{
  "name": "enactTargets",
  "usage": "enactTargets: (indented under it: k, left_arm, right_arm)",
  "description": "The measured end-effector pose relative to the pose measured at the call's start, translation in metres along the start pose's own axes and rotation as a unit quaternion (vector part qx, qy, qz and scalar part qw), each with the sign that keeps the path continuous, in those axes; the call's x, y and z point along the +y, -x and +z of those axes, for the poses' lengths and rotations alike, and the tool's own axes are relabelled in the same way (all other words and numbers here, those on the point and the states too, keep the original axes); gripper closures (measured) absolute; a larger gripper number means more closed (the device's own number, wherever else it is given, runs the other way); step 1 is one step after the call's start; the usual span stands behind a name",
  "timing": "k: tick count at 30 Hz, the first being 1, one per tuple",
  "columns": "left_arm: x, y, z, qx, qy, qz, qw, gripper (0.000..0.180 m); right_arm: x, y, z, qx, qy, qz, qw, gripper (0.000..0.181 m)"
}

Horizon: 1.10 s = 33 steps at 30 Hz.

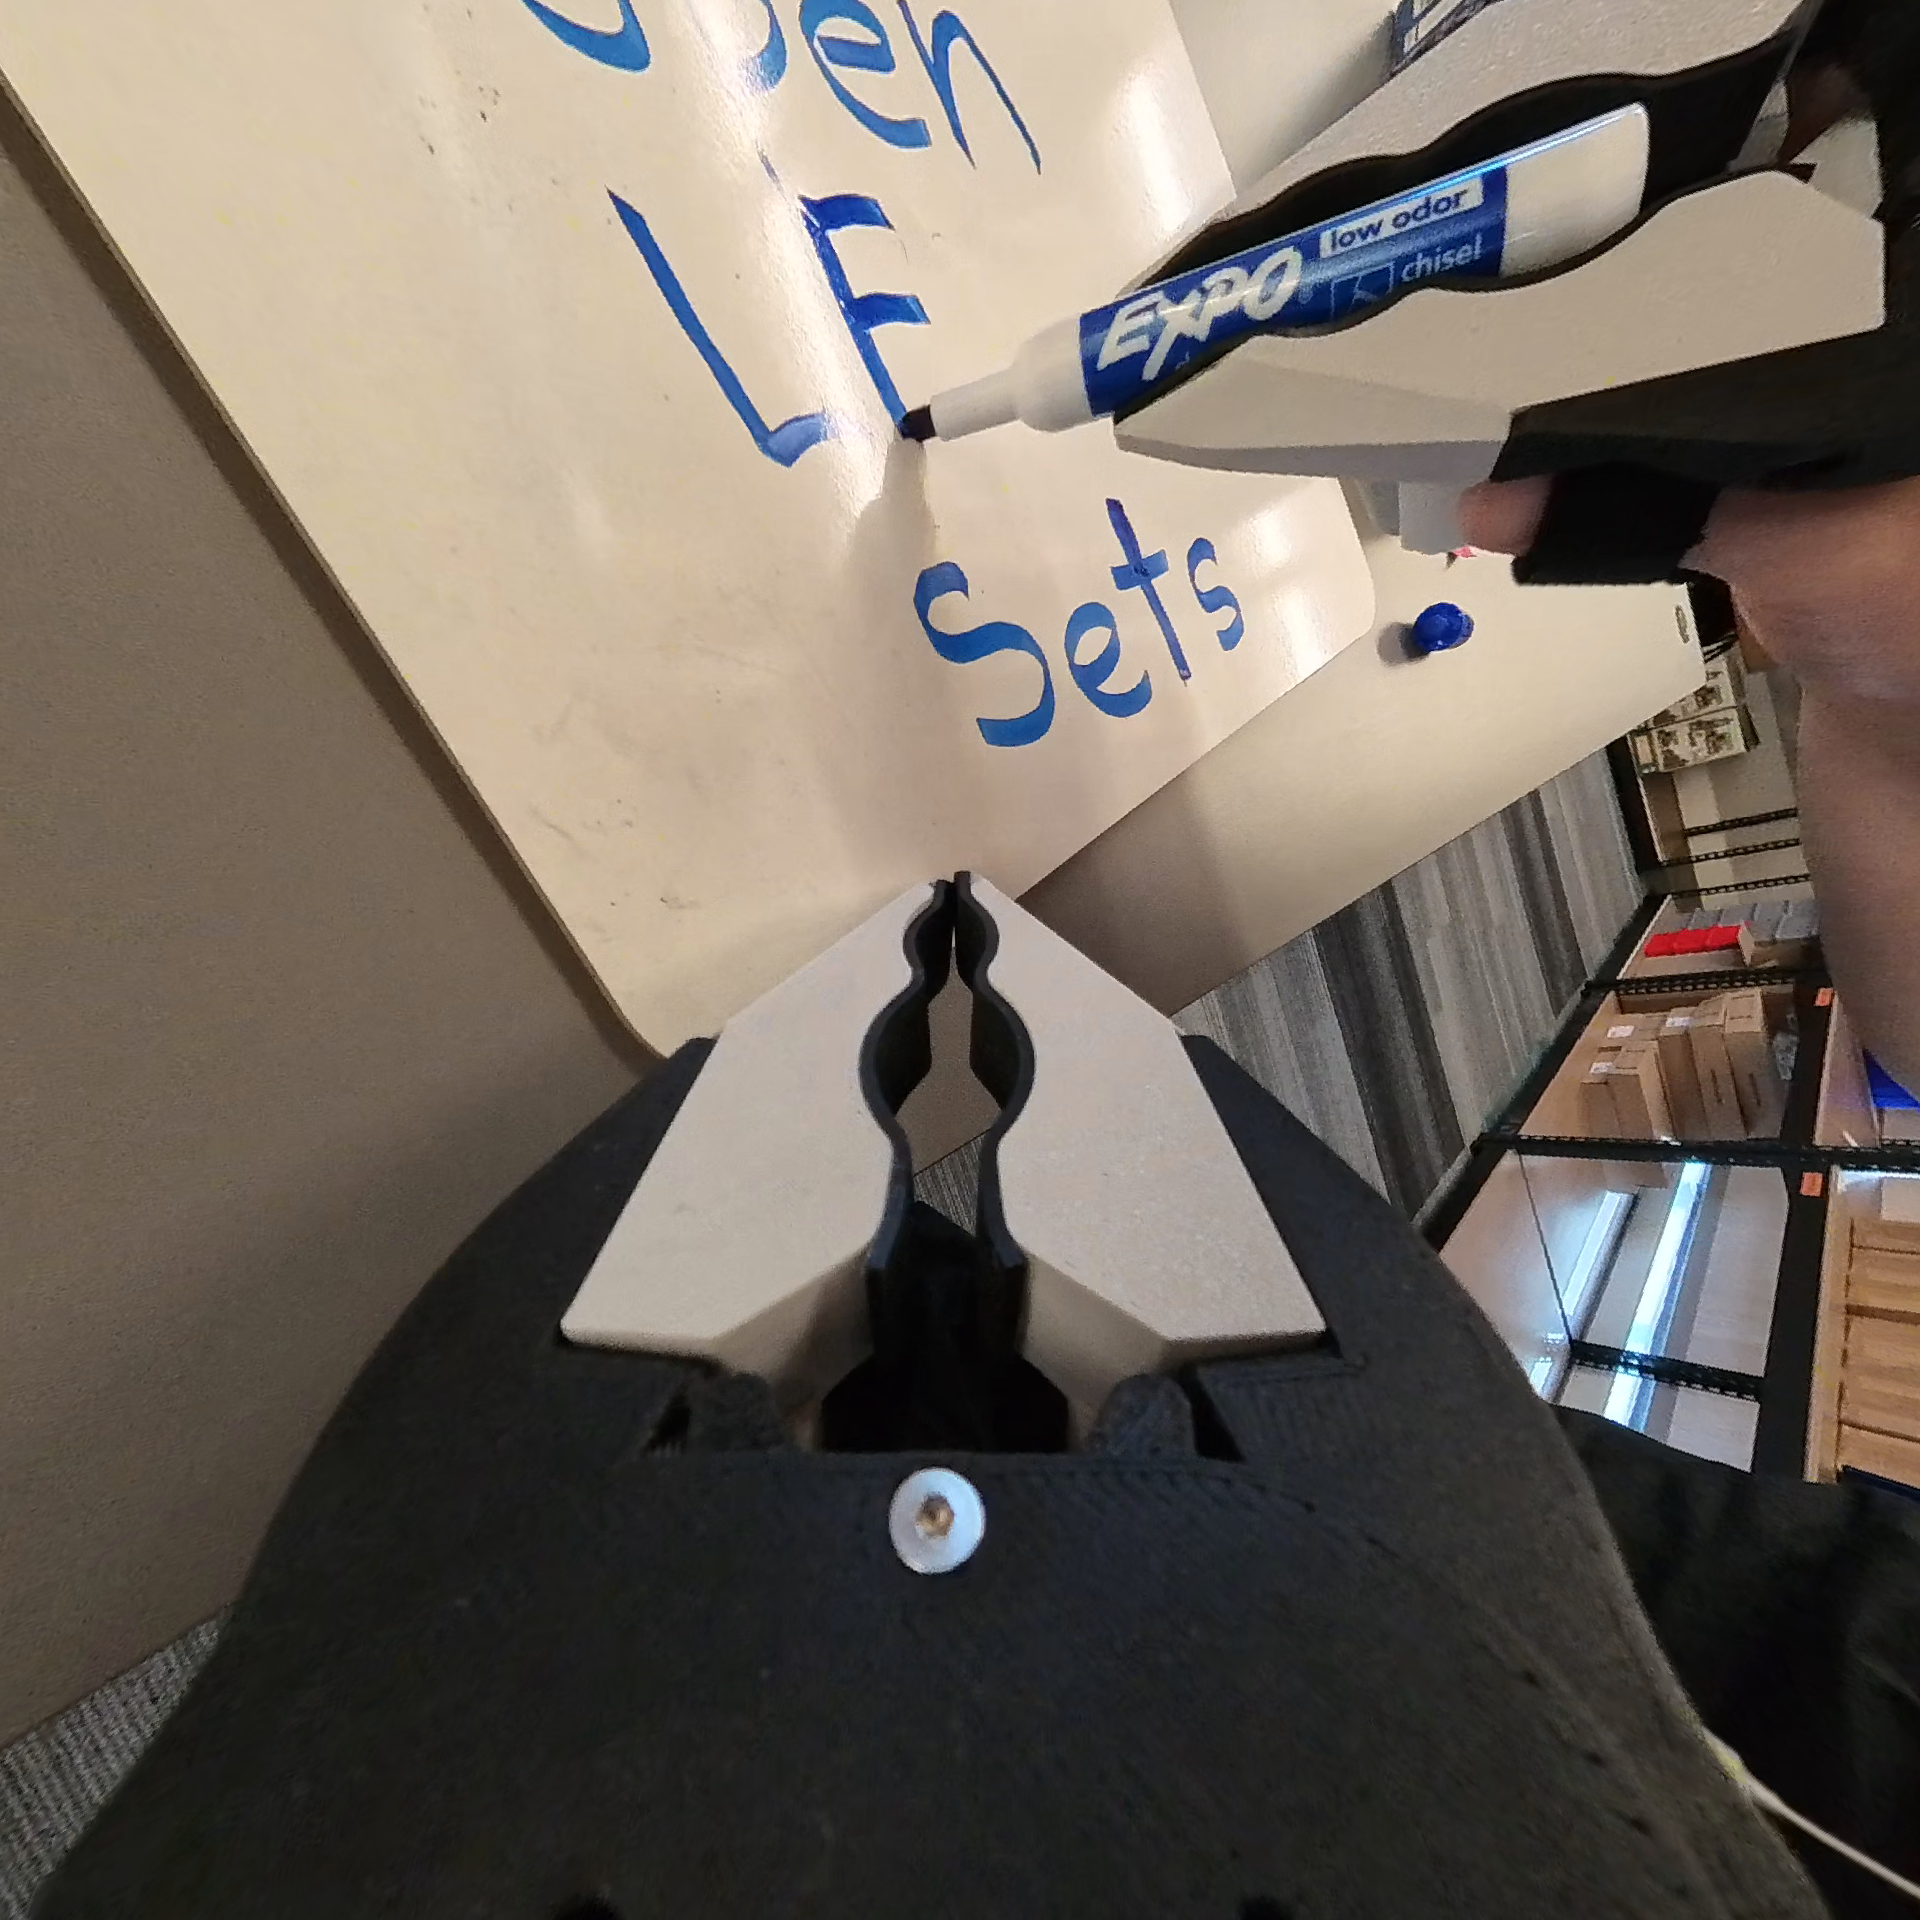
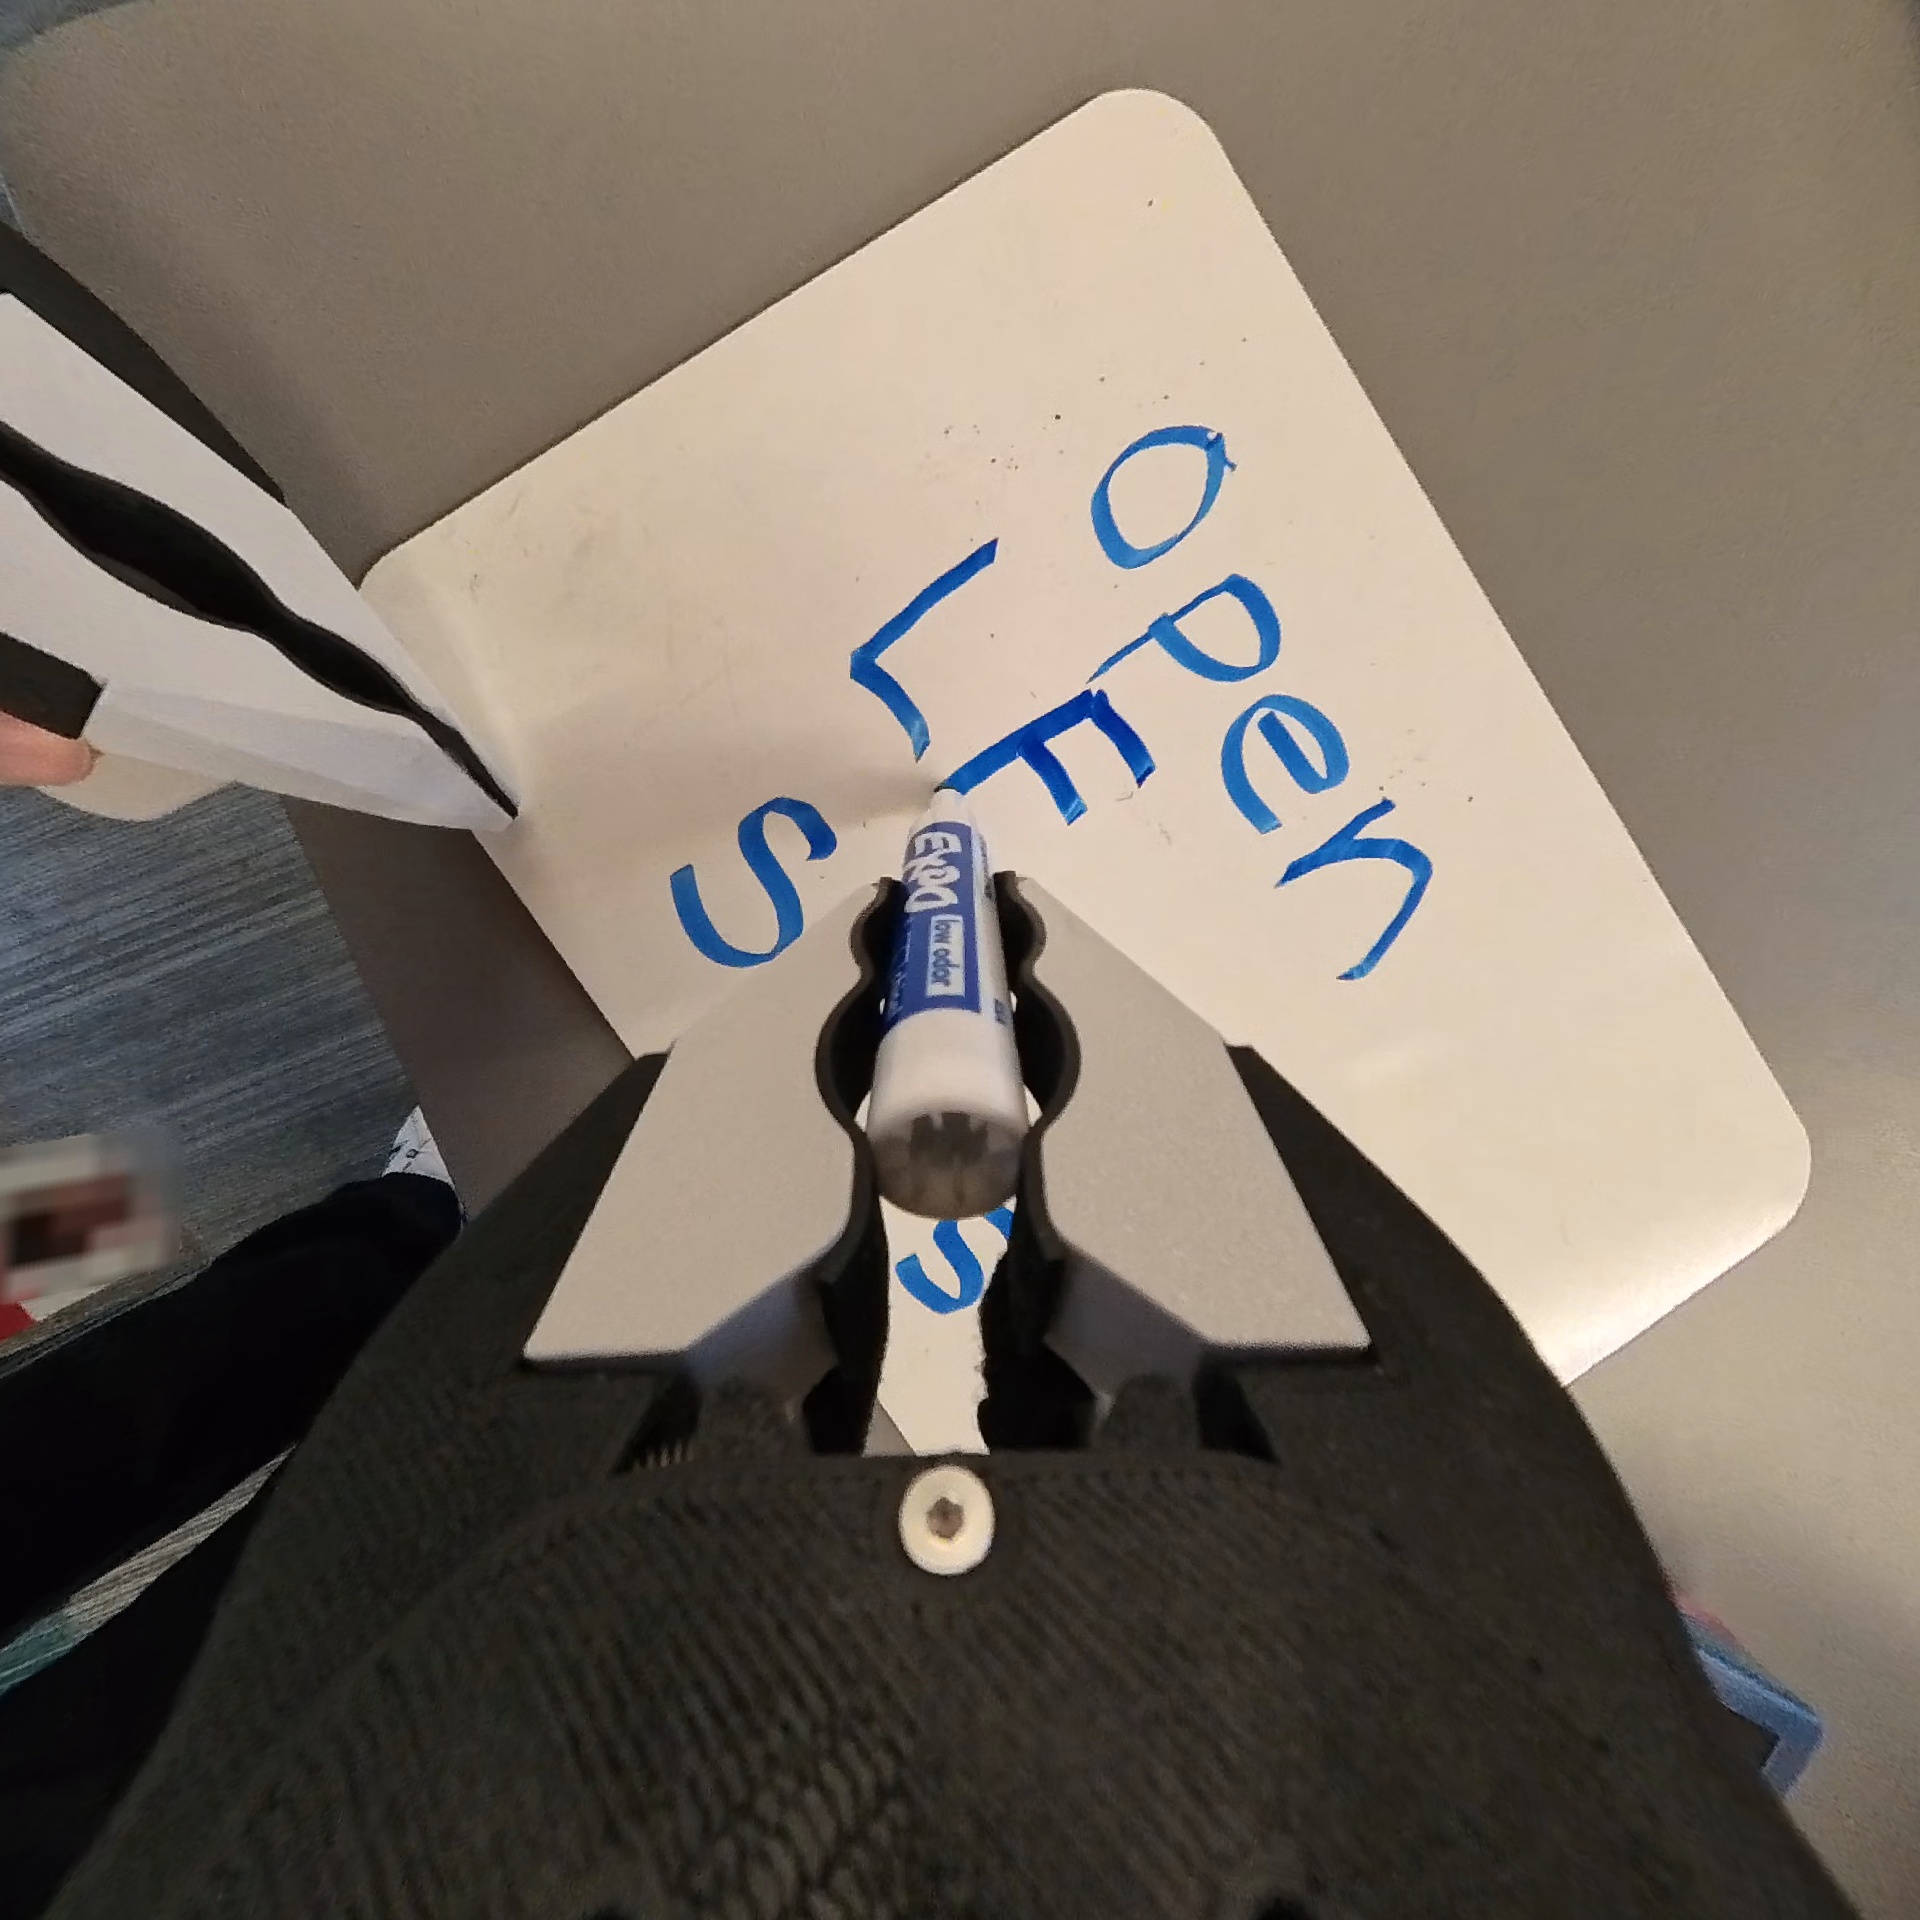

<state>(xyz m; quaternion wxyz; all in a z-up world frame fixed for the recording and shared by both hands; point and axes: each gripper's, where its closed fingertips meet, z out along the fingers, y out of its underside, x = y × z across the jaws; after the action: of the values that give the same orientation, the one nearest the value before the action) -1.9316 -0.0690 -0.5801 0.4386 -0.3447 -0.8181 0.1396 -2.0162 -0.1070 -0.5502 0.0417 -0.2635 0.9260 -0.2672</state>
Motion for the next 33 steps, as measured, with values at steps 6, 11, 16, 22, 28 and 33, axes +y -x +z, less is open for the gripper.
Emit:
enactTargets:
  k: [6, 11, 16, 22, 28, 33]
  left_arm:
    - [0.000, 0.000, 0.000, -0.001, 0.003, 0.000, 1.000, 0.180]
    - [0.000, 0.000, 0.000, -0.001, 0.004, 0.000, 1.000, 0.180]
    - [0.000, 0.000, 0.000, -0.001, 0.003, 0.000, 1.000, 0.180]
    - [0.000, 0.000, 0.000, 0.003, 0.001, -0.001, 1.000, 0.180]
    - [0.000, 0.000, 0.001, 0.000, 0.003, 0.000, 1.000, 0.180]
    - [-0.001, 0.001, 0.001, 0.000, 0.004, 0.001, 1.000, 0.180]
  right_arm:
    - [0.005, -0.004, -0.002, 0.000, 0.010, 0.002, 1.000, 0.164]
    - [0.014, -0.012, -0.008, 0.007, 0.020, 0.008, 1.000, 0.164]
    - [0.017, -0.014, -0.009, 0.009, 0.018, 0.012, 1.000, 0.164]
    - [0.007, -0.040, -0.032, 0.042, -0.034, -0.013, 0.998, 0.164]
    - [0.019, -0.060, -0.021, 0.027, -0.009, -0.030, 0.999, 0.164]
    - [0.023, -0.062, -0.017, 0.031, 0.000, -0.015, 0.999, 0.164]
